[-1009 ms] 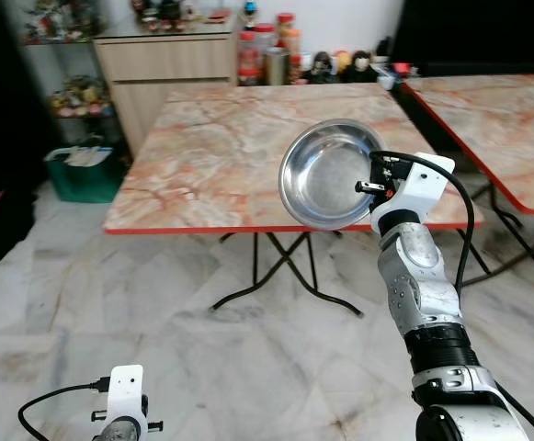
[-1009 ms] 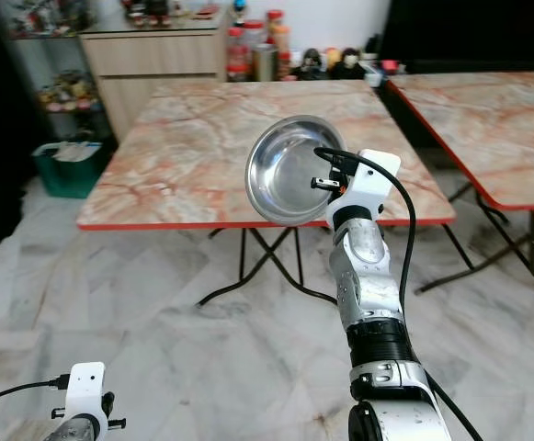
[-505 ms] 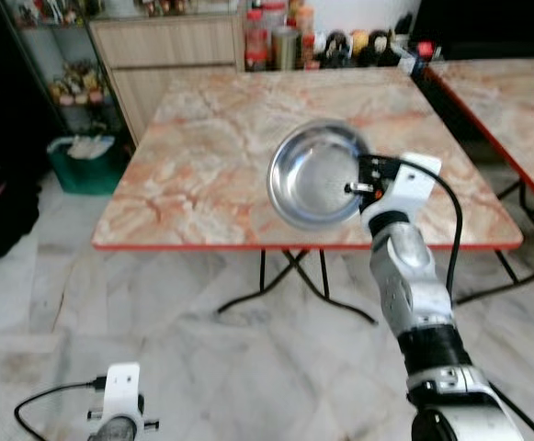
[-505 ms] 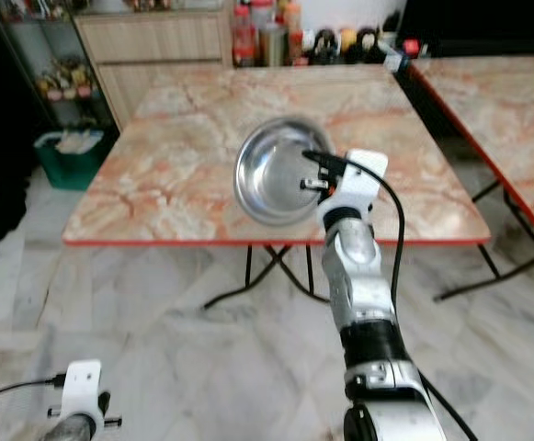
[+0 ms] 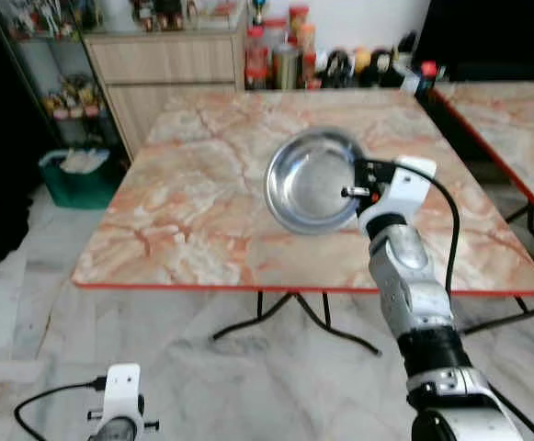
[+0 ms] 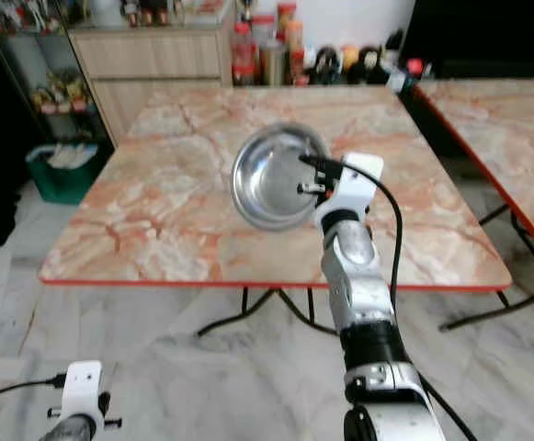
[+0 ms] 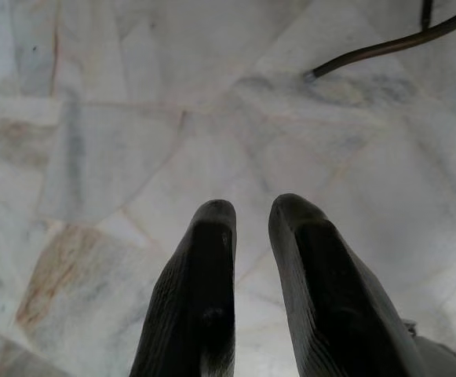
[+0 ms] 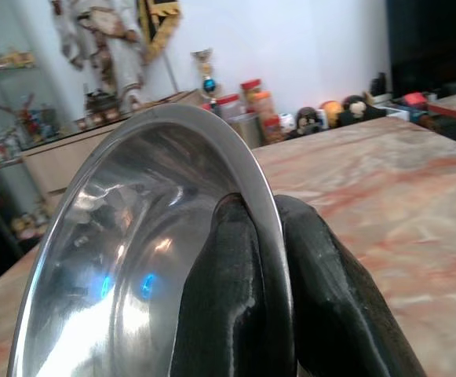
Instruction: Setting the table
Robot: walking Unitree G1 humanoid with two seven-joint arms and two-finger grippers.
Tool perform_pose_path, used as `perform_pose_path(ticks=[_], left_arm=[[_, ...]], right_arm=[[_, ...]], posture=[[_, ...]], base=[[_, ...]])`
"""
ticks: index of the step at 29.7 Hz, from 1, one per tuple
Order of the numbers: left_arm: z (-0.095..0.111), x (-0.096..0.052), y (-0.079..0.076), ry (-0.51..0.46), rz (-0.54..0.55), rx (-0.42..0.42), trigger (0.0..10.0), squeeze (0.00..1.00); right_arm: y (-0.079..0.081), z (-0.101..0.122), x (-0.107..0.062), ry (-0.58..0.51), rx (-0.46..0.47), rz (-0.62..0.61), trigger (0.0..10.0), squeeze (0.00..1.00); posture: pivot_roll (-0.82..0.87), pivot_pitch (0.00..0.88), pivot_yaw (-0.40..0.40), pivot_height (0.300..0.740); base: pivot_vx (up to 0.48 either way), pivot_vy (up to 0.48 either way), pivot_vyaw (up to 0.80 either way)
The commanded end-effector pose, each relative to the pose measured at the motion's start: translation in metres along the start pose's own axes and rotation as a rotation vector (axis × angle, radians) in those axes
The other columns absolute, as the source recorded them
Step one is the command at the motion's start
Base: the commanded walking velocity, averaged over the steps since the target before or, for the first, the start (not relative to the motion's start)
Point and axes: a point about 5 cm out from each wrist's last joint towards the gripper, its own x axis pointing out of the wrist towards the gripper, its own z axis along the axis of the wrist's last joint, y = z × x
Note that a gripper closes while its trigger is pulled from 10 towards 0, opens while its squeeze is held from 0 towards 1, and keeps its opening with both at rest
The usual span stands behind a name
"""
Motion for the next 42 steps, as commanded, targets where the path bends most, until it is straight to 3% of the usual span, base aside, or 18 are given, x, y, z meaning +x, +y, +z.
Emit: perform_pose_path(ticks=[1,8,16,18,23,25,33,37,42], left_arm=[[-0.003,-0.001,-0.005,0.017,-0.013,-0.003,10.0,0.0],[-0.005,-0.001,-0.008,0.02,-0.016,-0.015,10.0,0.0],[-0.004,-0.001,-0.009,0.02,-0.019,-0.017,10.0,0.0],[-0.004,-0.001,-0.01,0.019,-0.022,-0.016,10.0,0.0],[-0.005,-0.001,-0.011,0.019,-0.027,-0.013,10.0,0.0],[-0.006,-0.001,-0.012,0.022,-0.03,-0.008,10.0,0.0],[-0.006,-0.002,-0.013,0.022,-0.033,-0.008,10.0,0.0],[-0.007,-0.002,-0.012,0.025,-0.035,-0.002,10.0,0.0],[-0.007,-0.002,-0.012,0.025,-0.035,0.001,10.0,0.0]], right_arm=[[-0.008,0.007,-0.001,-0.021,-0.002,-0.019,10.0,0.0],[-0.003,0.002,-0.006,0.011,0.072,-0.004,10.0,0.0],[0.003,-0.014,-0.012,0.123,0.289,-0.061,10.0,0.0],[0.0,-0.02,-0.016,0.167,0.386,-0.109,10.0,0.0],[-0.01,-0.031,-0.025,0.228,0.493,-0.182,10.0,0.0],[-0.017,-0.041,-0.027,0.263,0.589,-0.222,10.0,0.0],[-0.026,-0.048,-0.026,0.28,0.596,-0.243,10.0,0.0],[-0.043,-0.056,-0.021,0.289,0.592,-0.299,10.0,0.0],[-0.04,-0.065,-0.021,0.317,0.604,-0.295,10.0,0.0]], posture=[[0.06,0.018,0.02,0.74],[0.06,0.018,0.009,0.74],[0.05,0.015,0.009,0.74],[0.05,0.014,0.01,0.74],[0.05,0.015,0.013,0.74],[0.05,0.016,0.014,0.74],[0.05,0.018,0.013,0.74],[0.05,0.017,0.014,0.74],[0.06,0.015,0.014,0.74]], base=[[0.412,0.0,0.0],[0.153,0.0,0.0],[0.0,0.0,0.0],[0.0,0.0,0.0],[0.0,0.0,0.0],[0.0,0.0,0.0],[0.0,0.0,0.0],[0.0,0.0,0.0],[0.0,0.0,0.0]])
